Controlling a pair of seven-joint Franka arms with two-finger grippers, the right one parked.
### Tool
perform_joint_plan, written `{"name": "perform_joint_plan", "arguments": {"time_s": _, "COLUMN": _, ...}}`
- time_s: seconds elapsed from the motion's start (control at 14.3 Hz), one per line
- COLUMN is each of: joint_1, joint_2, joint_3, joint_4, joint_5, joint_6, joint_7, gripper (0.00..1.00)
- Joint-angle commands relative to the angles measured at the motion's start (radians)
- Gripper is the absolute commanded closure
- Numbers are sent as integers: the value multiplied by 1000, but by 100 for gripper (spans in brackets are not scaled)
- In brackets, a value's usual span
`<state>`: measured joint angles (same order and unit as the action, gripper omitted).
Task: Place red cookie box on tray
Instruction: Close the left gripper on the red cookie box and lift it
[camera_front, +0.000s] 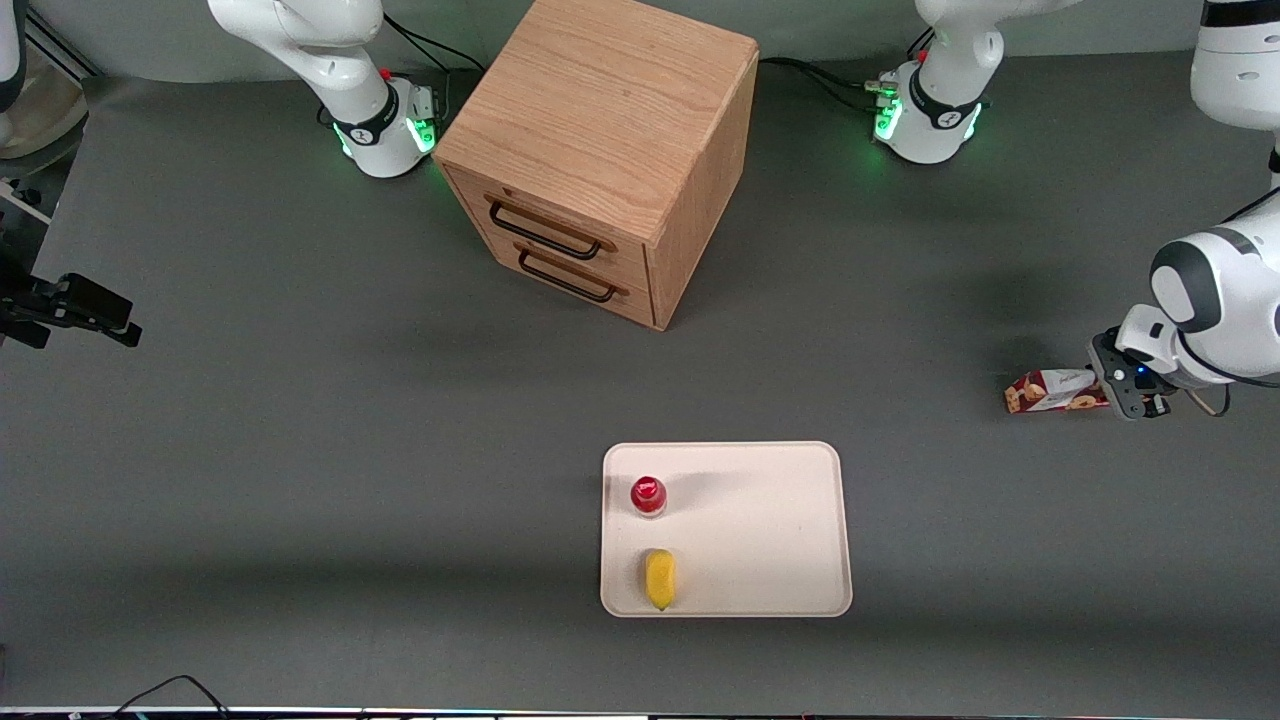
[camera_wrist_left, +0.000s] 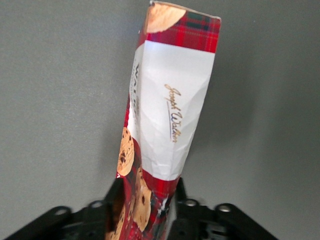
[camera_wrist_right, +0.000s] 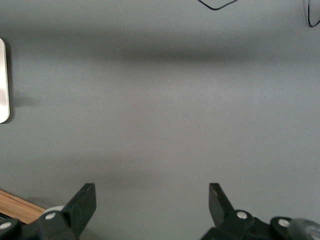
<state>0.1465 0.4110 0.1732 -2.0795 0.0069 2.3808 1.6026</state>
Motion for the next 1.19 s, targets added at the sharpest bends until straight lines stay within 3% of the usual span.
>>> {"name": "perform_joint_plan", "arguments": {"time_s": 0.0, "joint_1": -12, "joint_2": -9, "joint_3": 8, "joint_4": -11, "joint_5": -16, "joint_6": 17, "joint_7": 7, "gripper": 100}}
{"name": "perform_joint_plan", "arguments": {"time_s": 0.28, "joint_1": -12, "joint_2": -29, "joint_3": -11, "joint_4": 19, "joint_5": -16, "joint_6": -26, "joint_7": -61, "gripper": 100}}
{"name": "perform_joint_plan", "arguments": {"time_s": 0.49, "joint_1": -22, "joint_2": -70, "joint_3": -47, "joint_4": 114, "joint_5": -15, "joint_6": -187, "joint_7": -235, "gripper": 100}}
{"name": "perform_joint_plan", "arguments": {"time_s": 0.84, "joint_1": -30, "joint_2": -86, "joint_3": -164, "joint_4": 323, "joint_5": 4, "joint_6": -392, "joint_7": -748, "gripper": 100}}
{"name": "perform_joint_plan", "arguments": {"time_s": 1.12, "joint_1": -50, "joint_2": -32, "joint_3": -263, "joint_4": 559, "joint_5": 60, "joint_6": -599, "joint_7": -1192, "gripper": 100}}
